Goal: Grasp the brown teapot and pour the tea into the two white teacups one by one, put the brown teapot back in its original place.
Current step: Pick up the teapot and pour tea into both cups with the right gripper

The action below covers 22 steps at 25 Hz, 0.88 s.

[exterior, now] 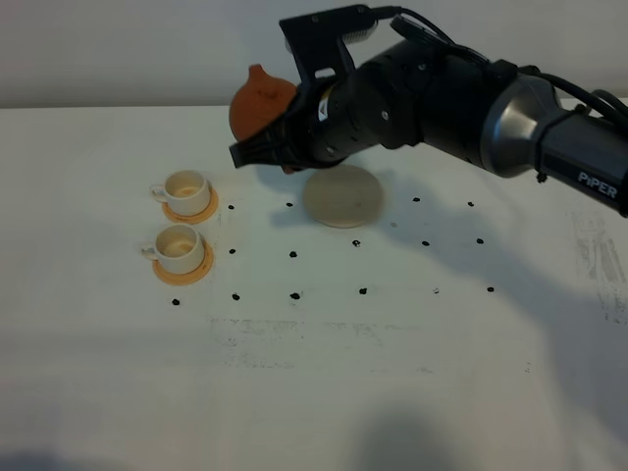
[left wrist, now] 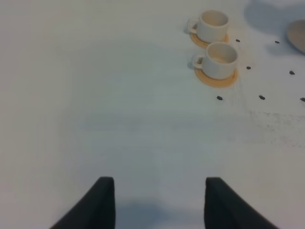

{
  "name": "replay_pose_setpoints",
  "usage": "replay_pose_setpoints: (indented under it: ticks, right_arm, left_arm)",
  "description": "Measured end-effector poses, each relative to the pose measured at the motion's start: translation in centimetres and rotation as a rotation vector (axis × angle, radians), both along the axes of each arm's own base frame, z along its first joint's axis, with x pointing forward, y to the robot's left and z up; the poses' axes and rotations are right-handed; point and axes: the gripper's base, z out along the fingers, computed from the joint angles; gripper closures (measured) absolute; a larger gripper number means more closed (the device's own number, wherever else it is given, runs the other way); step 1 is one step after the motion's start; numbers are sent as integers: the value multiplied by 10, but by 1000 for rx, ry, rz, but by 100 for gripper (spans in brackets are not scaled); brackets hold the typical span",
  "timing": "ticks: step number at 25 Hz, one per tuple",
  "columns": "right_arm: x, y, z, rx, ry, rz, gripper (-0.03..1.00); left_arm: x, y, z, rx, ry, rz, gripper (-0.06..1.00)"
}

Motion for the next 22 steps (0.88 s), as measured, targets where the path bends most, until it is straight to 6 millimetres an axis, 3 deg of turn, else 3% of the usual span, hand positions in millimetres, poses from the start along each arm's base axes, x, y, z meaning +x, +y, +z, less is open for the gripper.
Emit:
replay_pose_setpoints:
  ticks: [12,22]
  right_arm:
    - [-32,3,-24,-66,6,102,88]
    - [-50,18,-27,-137,-57,218,88]
  left_arm:
    - [0,0,0,0,0,0,50]
    - [0,0,0,0,0,0,50]
